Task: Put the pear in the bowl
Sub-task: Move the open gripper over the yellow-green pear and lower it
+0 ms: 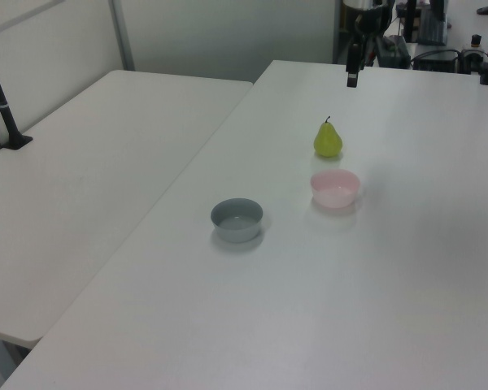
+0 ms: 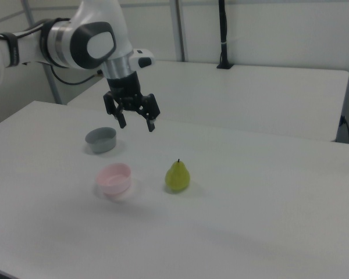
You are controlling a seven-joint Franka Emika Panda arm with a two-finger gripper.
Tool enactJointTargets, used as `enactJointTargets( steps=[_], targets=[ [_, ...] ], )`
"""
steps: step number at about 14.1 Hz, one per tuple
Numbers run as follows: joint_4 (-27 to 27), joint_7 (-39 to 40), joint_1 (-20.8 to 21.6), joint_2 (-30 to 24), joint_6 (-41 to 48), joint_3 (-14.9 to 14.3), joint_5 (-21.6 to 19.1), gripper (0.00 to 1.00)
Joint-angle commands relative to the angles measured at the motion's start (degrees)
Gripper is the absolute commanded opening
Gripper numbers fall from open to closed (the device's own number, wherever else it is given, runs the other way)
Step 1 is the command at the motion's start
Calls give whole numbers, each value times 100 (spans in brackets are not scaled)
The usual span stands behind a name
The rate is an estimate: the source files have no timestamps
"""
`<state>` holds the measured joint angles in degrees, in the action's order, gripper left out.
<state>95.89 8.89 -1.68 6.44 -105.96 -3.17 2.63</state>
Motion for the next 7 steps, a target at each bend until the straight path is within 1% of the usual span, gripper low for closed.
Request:
enactJointTargets(
  steps=[1,5,7],
  targets=[
    [9,376,-174,322,-451,-8,9,100],
    [18,491,-236,770,-865,-26,53,100],
    [27,518,-279,955,-1005,-26,175,100]
  ],
)
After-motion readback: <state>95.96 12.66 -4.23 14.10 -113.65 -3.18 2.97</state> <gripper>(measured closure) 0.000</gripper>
